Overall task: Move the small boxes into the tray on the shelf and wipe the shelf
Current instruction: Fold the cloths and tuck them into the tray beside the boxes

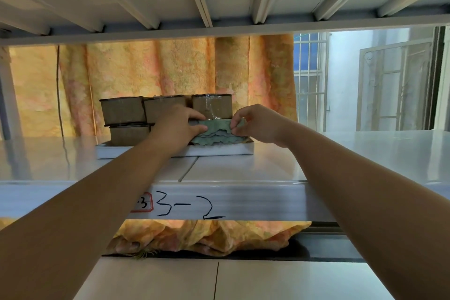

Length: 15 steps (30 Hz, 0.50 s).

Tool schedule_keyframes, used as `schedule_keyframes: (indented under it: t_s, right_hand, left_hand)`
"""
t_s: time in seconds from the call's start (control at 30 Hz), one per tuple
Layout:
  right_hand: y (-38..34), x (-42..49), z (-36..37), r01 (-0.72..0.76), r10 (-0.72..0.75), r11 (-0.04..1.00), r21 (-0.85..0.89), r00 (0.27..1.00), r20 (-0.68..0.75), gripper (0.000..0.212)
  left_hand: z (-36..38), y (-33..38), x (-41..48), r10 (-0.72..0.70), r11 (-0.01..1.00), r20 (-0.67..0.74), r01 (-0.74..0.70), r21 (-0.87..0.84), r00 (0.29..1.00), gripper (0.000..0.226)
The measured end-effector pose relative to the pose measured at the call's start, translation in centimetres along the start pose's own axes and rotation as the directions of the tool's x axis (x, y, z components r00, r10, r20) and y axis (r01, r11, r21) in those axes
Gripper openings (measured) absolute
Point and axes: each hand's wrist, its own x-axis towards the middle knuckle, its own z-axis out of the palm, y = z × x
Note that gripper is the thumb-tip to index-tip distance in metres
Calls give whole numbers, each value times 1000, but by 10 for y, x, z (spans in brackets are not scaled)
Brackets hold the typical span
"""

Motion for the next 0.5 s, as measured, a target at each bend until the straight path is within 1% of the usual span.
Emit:
schedule_keyframes:
  t_s: [0.07, 0.17, 0.33, 0.43, 0.5]
  right_hand:
    - [1, 0, 0, 3, -4, 999, -53, 1000, -13, 8]
    - [2, 0, 1, 11, -13, 992, -126, 1000, -12, 14]
    - [3, -1, 1, 69, -66, 965, -253, 998, 23, 19]
    - [2, 0, 5, 63, -52, 943, -328, 998, 41, 22]
    - [4, 4, 10, 54, -23, 900, -433, 997, 77, 34]
  left_hand:
    - [1, 3, 0, 33, 993, 1, -32, 112, 999, 39]
    - [5, 5, -1, 24, 986, 30, -29, 165, 999, 41]
    - [8, 1, -3, 48, 983, 69, -59, 173, 997, 27]
    - [8, 3, -5, 74, 952, 88, -96, 290, 993, 16]
    - [7, 5, -5, 115, 907, 95, -143, 396, 989, 13]
